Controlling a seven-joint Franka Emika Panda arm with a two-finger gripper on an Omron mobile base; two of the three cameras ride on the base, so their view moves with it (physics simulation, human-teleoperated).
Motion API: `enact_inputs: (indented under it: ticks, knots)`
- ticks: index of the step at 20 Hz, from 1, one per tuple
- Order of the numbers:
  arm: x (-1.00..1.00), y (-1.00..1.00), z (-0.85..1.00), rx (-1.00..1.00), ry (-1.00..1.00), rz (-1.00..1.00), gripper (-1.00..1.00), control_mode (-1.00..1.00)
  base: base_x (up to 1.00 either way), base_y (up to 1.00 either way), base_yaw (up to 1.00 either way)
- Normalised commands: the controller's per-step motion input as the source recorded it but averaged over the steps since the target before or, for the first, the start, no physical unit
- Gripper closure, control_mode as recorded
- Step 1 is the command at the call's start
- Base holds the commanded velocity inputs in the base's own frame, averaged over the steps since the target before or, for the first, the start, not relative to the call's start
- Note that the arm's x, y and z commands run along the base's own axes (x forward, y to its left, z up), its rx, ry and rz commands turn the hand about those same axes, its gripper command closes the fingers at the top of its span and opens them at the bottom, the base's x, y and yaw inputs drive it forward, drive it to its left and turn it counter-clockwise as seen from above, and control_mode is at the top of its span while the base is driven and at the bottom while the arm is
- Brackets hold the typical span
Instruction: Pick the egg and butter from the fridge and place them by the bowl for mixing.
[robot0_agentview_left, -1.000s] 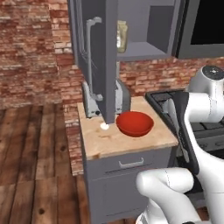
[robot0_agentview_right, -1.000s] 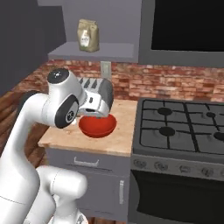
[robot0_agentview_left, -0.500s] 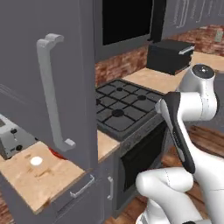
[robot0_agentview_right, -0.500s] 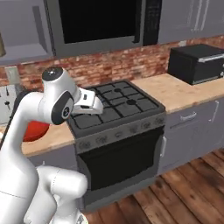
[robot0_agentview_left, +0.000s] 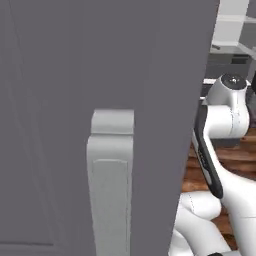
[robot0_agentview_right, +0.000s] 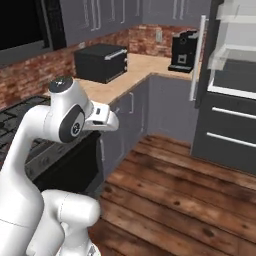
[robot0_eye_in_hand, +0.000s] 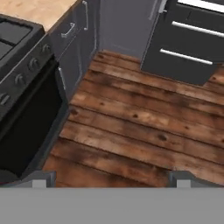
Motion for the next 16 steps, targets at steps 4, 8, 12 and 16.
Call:
enact_inputs:
  ticks: [4, 8, 12, 16]
  knots:
    - [0.0, 0.0, 0.0, 0.0, 0.0, 0.0, -1.0, 1.0, 0.03, -0.1, -0.76]
    - [0.0, 0.0, 0.0, 0.0, 0.0, 0.0, -1.0, 1.0, 0.4, -0.18, -0.31]
    - [0.0, 0.0, 0.0, 0.0, 0.0, 0.0, -1.0, 1.0, 0.76, -0.07, 0.03]
    - [0.0, 0.0, 0.0, 0.0, 0.0, 0.0, -1.0, 1.0, 0.92, -0.13, 0.14]
